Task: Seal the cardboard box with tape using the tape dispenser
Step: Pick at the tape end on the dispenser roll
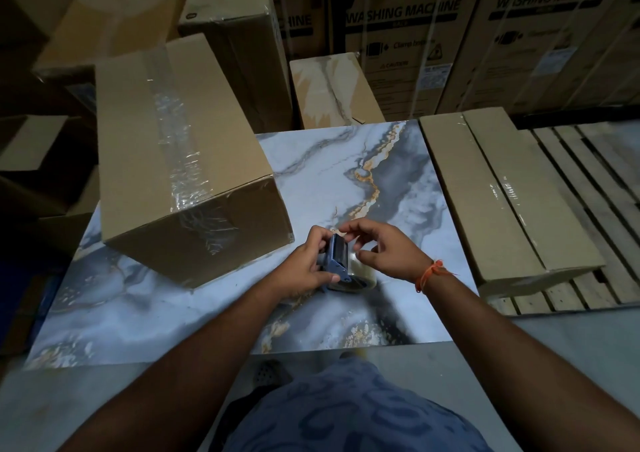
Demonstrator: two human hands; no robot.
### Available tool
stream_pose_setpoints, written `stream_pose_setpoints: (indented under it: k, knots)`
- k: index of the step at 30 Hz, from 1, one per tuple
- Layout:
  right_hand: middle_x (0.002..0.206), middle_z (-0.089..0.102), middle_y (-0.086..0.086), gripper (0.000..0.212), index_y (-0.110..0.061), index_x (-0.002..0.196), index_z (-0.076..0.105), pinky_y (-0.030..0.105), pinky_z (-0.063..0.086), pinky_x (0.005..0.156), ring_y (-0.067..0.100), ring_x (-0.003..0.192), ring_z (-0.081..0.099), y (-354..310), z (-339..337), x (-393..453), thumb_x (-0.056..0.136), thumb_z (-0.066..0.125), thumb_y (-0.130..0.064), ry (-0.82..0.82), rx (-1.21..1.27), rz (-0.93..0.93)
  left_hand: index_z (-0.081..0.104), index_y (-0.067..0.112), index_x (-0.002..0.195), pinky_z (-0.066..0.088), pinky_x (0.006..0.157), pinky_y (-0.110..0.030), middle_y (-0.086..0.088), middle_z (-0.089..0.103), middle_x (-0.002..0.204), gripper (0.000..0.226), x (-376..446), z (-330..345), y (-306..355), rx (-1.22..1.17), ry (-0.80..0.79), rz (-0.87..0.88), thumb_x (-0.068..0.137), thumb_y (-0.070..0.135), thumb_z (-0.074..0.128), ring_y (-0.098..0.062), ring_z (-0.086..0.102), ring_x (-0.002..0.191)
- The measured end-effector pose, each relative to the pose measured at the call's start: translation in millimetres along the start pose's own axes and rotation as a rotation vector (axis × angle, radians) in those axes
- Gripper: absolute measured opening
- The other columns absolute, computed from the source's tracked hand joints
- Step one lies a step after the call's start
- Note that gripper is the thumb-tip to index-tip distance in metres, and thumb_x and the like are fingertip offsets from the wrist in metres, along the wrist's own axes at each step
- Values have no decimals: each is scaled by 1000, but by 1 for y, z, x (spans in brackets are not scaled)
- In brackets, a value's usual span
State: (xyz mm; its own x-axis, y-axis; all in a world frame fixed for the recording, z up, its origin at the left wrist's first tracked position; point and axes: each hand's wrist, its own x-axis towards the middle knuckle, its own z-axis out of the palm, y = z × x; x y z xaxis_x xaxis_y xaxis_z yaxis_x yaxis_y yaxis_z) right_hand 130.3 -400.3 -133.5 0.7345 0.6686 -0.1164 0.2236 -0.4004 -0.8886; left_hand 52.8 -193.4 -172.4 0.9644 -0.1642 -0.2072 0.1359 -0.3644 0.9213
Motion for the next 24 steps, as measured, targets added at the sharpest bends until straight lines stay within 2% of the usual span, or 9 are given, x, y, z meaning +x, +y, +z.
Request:
stream_pose_setpoints:
  k: [3,6,9,11,15,17,19,24]
  knots:
    - [103,70,1,50,-17,127,61,48,55,84,18,94,64,1,2,-3,83,57,6,18,5,-14,35,10,127,57,91,-24,-15,53,129,58,0,-2,-1,3,10,3,87,-3,74,-5,58,115]
    - [103,69,0,48,-18,127,61,50,55,84,17,95,63,1,4,-3,84,57,4,30,18,-10,35,12,127,54,88,-19,-13,54,130,58,1,-2,-1,3,7,6,87,-3,74,-4,58,117]
    - [109,66,1,53,-19,128,61,41,55,78,13,96,62,-1,4,-3,82,57,6,34,4,-19,35,14,127,54,90,-20,-11,54,132,58,2,-2,0,-18,-1,0,87,-2,74,-7,57,122]
    - [115,63,1,55,-20,128,61,33,54,73,10,99,61,-1,5,-4,80,57,7,39,-8,-32,35,16,127,56,94,-26,-11,54,132,59,2,-2,-2,-30,1,0,87,0,75,-14,56,127]
    - [122,60,-3,54,-20,128,61,32,55,71,10,105,60,3,8,-5,81,59,5,49,5,-35,36,20,126,57,95,-31,-11,53,131,60,2,-2,-4,-47,19,-8,85,2,77,-19,55,128]
    - [123,61,-3,54,-19,129,60,19,52,71,10,105,60,4,9,-4,81,61,4,36,14,-41,36,19,126,58,96,-34,-12,53,130,60,2,-3,-3,-53,17,-9,85,3,77,-20,56,128]
    - [121,63,-1,55,-18,130,59,11,47,72,11,104,60,5,10,-4,80,63,4,31,16,-46,36,17,127,58,96,-36,-13,53,130,61,2,-3,-3,-58,15,-15,84,4,77,-21,56,127]
    - [111,66,2,59,-19,132,57,16,48,62,11,101,61,9,10,-6,80,64,6,20,54,-29,36,17,127,58,95,-38,-10,56,126,61,2,-3,-2,-43,36,-15,83,8,78,-21,58,124]
